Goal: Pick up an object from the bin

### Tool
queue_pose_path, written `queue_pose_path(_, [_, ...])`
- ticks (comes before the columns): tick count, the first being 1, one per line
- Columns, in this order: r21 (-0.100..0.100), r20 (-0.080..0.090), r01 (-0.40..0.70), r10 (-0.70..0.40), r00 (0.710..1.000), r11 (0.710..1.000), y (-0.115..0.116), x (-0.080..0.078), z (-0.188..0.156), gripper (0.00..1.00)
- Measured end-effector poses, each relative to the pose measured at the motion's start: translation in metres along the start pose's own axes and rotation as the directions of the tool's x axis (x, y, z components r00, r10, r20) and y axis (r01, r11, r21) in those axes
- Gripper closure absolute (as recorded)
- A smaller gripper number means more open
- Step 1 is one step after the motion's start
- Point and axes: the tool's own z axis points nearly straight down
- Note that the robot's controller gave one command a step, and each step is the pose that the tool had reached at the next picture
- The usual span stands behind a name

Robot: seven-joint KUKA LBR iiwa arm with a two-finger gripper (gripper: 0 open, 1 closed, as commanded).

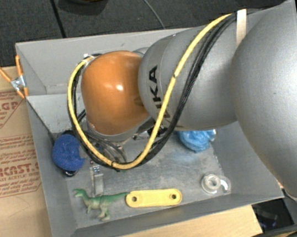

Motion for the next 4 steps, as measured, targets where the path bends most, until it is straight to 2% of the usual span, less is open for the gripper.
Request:
queue_pose_path(1, [0.002,-0.003,0.248,-0.248,0.969,0.969,0.005,0.031,0.03,0.0])
queue_pose_path(2, [-0.001,-0.001,0.047,-0.047,0.999,0.999,0.0,0.038,0.032,0.0])
queue_pose_path(3, [0.001,0.003,0.099,-0.099,0.995,0.995,-0.017,0.04,0.12,0.0])
queue_pose_path(4, [-0.004,0.003,0.057,-0.057,0.998,0.998,-0.015,0.04,0.136,1.0])
